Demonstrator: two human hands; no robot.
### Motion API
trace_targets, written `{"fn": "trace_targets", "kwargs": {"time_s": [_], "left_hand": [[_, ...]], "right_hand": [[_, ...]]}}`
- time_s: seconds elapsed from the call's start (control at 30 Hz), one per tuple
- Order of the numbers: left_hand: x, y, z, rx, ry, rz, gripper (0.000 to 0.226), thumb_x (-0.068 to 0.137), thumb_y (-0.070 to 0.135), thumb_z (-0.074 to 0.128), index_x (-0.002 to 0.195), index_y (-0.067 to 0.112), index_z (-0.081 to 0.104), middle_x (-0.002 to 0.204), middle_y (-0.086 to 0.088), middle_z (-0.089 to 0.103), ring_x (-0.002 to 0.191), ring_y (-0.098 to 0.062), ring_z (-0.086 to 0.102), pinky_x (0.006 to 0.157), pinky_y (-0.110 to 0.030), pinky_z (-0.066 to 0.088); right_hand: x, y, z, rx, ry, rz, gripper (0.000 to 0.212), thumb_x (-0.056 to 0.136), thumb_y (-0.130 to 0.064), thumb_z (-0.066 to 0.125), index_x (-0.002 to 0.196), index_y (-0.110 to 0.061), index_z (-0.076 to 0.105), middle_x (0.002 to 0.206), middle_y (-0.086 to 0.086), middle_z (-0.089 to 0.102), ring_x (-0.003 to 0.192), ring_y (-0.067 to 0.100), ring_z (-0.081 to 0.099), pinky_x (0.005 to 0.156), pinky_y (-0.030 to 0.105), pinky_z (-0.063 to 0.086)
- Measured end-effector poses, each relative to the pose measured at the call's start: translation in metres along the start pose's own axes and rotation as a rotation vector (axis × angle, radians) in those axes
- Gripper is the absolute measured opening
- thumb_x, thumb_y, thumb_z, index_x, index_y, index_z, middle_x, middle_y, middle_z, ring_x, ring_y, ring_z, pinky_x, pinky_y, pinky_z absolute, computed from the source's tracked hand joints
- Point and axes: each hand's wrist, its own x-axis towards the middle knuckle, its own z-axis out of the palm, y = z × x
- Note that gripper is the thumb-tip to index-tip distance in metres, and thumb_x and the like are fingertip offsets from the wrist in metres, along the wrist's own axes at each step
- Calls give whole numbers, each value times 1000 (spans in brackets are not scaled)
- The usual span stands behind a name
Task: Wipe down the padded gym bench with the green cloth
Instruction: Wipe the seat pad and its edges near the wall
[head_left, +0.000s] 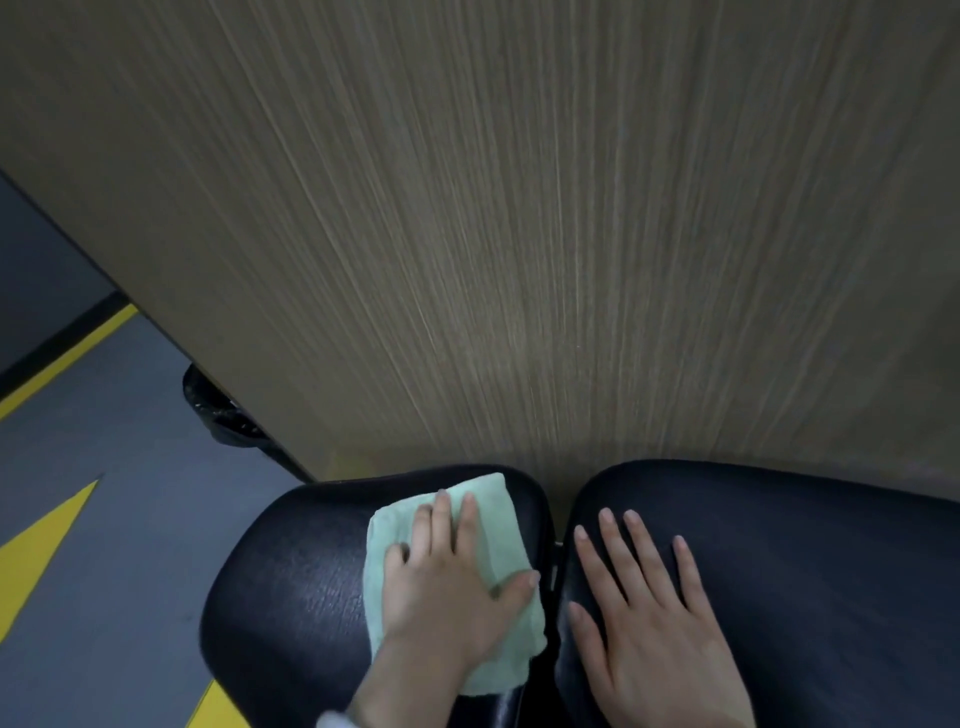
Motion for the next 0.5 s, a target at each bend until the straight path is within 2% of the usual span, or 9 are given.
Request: {"fn": "trace_targets", "kwargs": {"time_s": [0.07, 0.13, 0.2, 0.23, 0.37, 0.47, 0.5], "left_hand": [[12, 10, 3, -14, 94, -39, 108, 69, 87, 7, 150, 18, -17, 159, -5, -12, 145, -22, -11, 114, -41, 4], [20, 23, 8, -79, 151, -72, 117, 54, 81, -3, 150, 16, -15, 159, -8, -13, 144, -22, -18, 111, -46, -13], [26, 31, 14, -128, 147, -115, 116, 53, 77, -2, 151, 17, -13, 159, -8, -17, 143, -22, -24, 100, -51, -28], [30, 33, 14, -137, 147, -142, 114, 55, 77, -1, 151, 17, -13, 159, -8, -17, 143, -23, -24, 97, -53, -30], [42, 40, 11, -182, 173, -238, 102, 75, 78, 13, 151, 16, -11, 159, -10, -14, 144, -25, -20, 105, -61, -18], [44, 40, 12, -221, 160, -229, 109, 63, 78, -7, 152, 17, -7, 160, -9, -10, 145, -24, -17, 105, -60, -20], [39, 36, 16, -227, 186, -212, 109, 64, 78, -5, 153, 16, 2, 160, -10, -2, 147, -25, -8, 106, -60, -18]], "right_hand": [[1, 2, 3, -3, 27, -7, 67, 98, -48, 11, 131, -13, 59, 140, 11, 51, 132, 26, 42, 103, 54, 30], [3, 3, 7, -9, 48, -20, 68, 98, -48, 11, 129, -14, 61, 139, 12, 52, 131, 26, 42, 102, 54, 30], [4, 4, 10, -7, 73, -31, 69, 97, -48, 10, 127, -14, 62, 138, 12, 53, 131, 26, 41, 102, 54, 30], [4, 4, 10, -3, 81, -34, 69, 97, -48, 10, 128, -15, 62, 138, 12, 53, 131, 26, 41, 102, 54, 30], [5, 6, 11, 21, 92, -50, 62, 97, -49, 11, 134, -17, 50, 139, 11, 52, 134, 24, 37, 107, 51, 25], [7, 6, 12, 41, 91, -47, 60, 96, -50, 11, 133, -18, 45, 138, 10, 53, 138, 19, 27, 108, 49, 22], [7, 6, 12, 44, 95, -48, 60, 96, -50, 11, 134, -18, 45, 138, 10, 53, 139, 18, 24, 108, 50, 22]]}}
